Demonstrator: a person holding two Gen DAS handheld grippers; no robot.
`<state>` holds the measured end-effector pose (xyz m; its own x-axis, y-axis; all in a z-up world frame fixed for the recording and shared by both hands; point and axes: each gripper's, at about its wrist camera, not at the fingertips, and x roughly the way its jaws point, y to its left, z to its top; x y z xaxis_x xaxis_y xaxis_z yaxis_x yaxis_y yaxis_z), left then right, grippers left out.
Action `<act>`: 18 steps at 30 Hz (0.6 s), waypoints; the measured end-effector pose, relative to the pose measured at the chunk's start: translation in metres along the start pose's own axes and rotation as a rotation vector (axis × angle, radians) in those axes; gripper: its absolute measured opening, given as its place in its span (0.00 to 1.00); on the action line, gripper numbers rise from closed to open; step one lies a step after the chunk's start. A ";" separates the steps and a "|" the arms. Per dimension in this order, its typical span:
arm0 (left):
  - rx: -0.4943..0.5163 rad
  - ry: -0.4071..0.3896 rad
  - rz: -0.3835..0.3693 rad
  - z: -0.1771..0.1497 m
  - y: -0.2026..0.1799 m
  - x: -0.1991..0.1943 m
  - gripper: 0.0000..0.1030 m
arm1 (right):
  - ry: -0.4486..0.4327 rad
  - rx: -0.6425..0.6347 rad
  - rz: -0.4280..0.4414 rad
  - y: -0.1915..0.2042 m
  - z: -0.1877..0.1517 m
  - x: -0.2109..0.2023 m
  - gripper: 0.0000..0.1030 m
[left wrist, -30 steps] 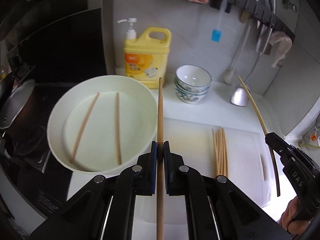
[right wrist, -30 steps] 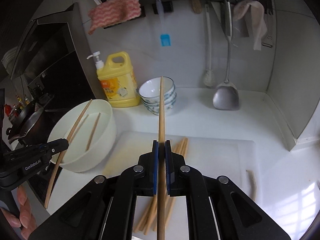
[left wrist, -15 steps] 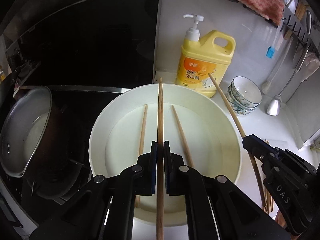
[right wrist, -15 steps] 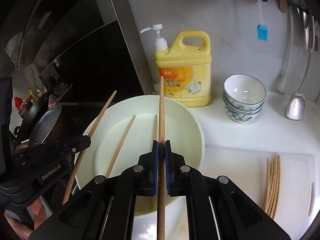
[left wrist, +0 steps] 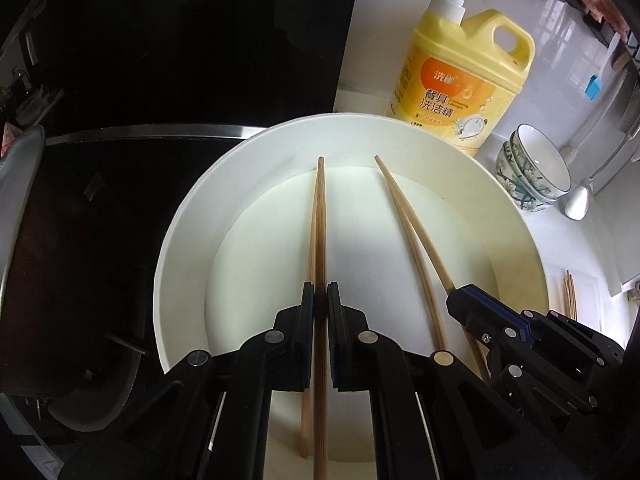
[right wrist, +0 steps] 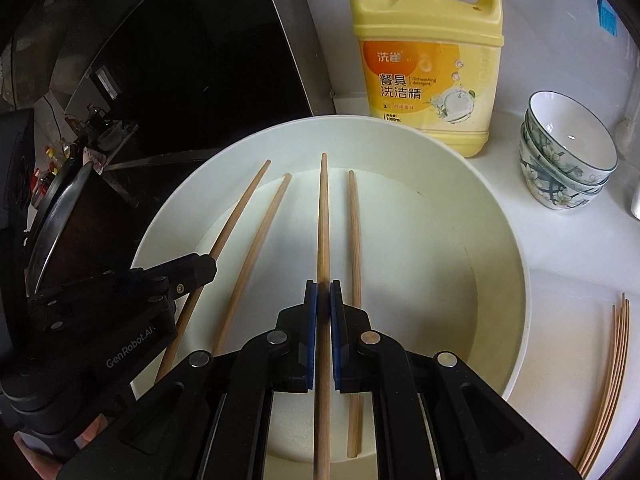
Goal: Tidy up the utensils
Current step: 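Carry the chopstick in the left tool over the basin while the right tool carries its own, then open the left tool over the basin while the right tool releases its chopstick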
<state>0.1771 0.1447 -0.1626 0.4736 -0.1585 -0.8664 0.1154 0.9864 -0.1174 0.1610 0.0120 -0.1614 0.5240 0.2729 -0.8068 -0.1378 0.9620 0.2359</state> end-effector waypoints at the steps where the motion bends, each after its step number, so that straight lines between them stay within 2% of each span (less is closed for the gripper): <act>1: -0.001 0.003 0.006 0.001 0.000 0.002 0.07 | 0.007 -0.001 0.001 -0.001 -0.001 0.002 0.06; 9: 0.001 0.036 0.009 0.005 0.003 0.015 0.07 | 0.046 0.007 -0.002 -0.007 -0.003 0.016 0.06; 15: -0.006 0.058 0.018 0.008 -0.003 0.014 0.10 | 0.041 0.007 -0.015 -0.007 0.002 0.015 0.08; 16: -0.007 0.058 0.030 0.009 -0.004 0.013 0.17 | 0.033 0.010 -0.021 -0.008 0.003 0.013 0.09; 18: -0.012 0.052 0.061 0.010 -0.002 0.008 0.42 | 0.022 0.017 -0.033 -0.011 0.003 0.009 0.13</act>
<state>0.1890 0.1409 -0.1646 0.4335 -0.0964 -0.8960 0.0770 0.9946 -0.0697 0.1696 0.0037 -0.1700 0.5091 0.2417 -0.8260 -0.1062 0.9701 0.2184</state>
